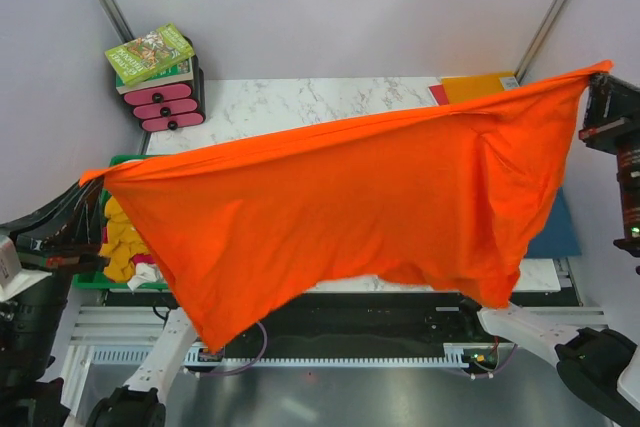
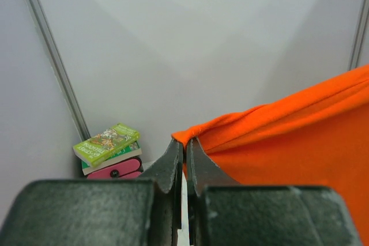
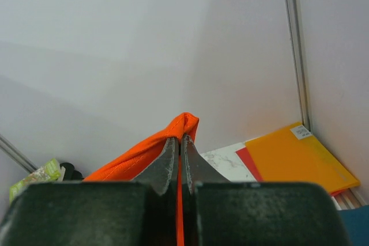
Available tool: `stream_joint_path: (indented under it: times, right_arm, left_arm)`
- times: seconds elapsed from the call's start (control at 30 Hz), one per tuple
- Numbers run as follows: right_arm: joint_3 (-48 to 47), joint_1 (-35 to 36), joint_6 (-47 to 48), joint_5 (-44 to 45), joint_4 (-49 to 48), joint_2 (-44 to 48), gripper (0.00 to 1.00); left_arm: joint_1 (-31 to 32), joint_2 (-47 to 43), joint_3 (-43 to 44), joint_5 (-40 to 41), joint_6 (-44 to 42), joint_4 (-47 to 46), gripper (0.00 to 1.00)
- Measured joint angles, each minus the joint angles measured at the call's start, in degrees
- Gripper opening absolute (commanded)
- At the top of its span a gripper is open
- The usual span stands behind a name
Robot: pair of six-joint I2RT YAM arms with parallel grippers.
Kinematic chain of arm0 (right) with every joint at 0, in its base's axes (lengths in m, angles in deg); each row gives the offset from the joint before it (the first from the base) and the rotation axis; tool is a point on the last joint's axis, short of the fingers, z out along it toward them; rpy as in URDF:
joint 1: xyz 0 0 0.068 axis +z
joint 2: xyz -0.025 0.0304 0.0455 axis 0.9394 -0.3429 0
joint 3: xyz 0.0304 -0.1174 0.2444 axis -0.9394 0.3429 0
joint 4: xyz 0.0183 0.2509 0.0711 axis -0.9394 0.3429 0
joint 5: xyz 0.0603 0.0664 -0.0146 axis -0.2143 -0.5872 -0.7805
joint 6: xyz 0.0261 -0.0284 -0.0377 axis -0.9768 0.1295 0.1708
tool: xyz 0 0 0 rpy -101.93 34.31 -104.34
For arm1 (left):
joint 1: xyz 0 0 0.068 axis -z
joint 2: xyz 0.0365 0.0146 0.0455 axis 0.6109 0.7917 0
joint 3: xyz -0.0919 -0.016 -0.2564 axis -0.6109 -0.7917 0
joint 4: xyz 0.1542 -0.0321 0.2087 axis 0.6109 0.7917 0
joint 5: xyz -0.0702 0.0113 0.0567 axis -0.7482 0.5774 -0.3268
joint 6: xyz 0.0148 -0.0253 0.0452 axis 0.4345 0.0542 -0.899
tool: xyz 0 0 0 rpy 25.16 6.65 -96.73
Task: Fold and stack the t-shirts
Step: Flatten the tshirt out
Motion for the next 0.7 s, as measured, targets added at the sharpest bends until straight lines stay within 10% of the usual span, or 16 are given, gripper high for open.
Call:
stream_joint_path:
  times: [0.37, 0.7]
  right_arm:
    - [36.79, -0.50, -0.61, 8.17, -12.79, -1.16, 0.00]
    - [47.89, -7.96, -4.98, 6.88, -29.75, -36.00, 0.00]
  left_arm:
    - [2.21, 2.73, -32.37, 2.97, -2.82, -10.71, 0.02]
    - [2.19, 36.85, -60.04, 2.29, -4.39, -32.30, 0.02]
